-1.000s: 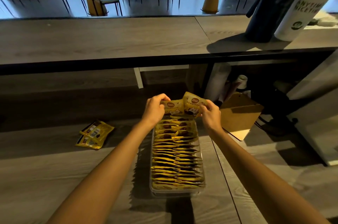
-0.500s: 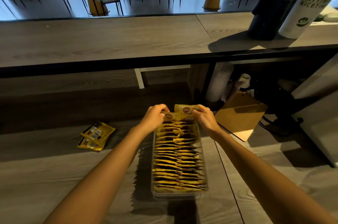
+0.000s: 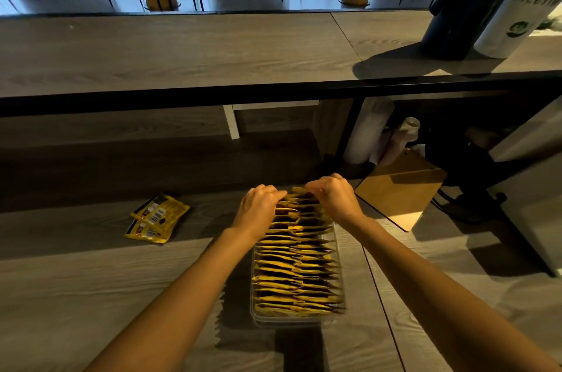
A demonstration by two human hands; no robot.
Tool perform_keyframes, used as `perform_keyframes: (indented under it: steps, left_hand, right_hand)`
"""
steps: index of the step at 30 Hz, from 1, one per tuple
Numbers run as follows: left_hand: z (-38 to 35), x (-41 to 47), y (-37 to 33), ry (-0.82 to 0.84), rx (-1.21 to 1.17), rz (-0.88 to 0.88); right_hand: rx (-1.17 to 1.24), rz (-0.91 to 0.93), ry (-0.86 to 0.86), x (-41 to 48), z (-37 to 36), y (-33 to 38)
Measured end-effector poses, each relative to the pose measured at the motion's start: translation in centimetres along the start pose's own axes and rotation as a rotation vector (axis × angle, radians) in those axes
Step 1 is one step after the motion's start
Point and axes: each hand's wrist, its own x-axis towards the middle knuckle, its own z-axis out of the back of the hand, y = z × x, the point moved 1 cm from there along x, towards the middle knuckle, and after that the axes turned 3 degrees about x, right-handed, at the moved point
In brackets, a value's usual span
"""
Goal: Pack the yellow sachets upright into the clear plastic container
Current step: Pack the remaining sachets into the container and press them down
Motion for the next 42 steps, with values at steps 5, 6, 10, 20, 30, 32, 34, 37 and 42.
perform_keyframes:
  steps: [5, 6, 10, 20, 30, 32, 34, 37, 42]
  left_hand:
    - [-0.1, -0.2, -0.2, 0.059, -0.024, 0.047]
    - [0.0, -0.3, -0.1, 0.069, -0.065, 0.06]
    - [1.0, -0.4, 0.1, 0.11, -0.197, 0.143]
    - [6.0, -3.4, 6.4, -0.083, -0.161, 0.586]
    - [2.9, -10.9, 15.7, 0.233, -0.152, 0.899]
    - [2.2, -11.0, 17.0, 0.26, -0.155, 0.876]
    - [1.6, -10.7, 17.8, 0.297, -0.121, 0.86]
    - [1.0, -10.4, 18.3, 0.373, 0.013, 0.835]
    - [1.2, -10.4, 18.0, 0.368, 0.096, 0.701]
  right_hand:
    - [-0.093, -0.015, 0.046, -0.4, -0.2, 0.3]
    - [-0.119, -0.008, 0.053, -0.3, -0.3, 0.3]
    - [-0.155, -0.035, 0.14, -0.1, -0.2, 1.2]
    - [-0.128, 0.026, 0.187, 0.6, -4.5, 10.8]
    - [-0.248, 0.2, 0.785, 0.2, -16.1, 16.5]
    - [-0.275, 0.172, 0.812, 1.0, -16.9, 16.8]
    - [-0.267, 0.139, 0.798, 1.9, -17.5, 16.9]
    - [-0.237, 0.098, 0.771, 3.1, -17.8, 17.0]
    - [-0.2, 0.142, 0.711, 4.0, -17.9, 16.6]
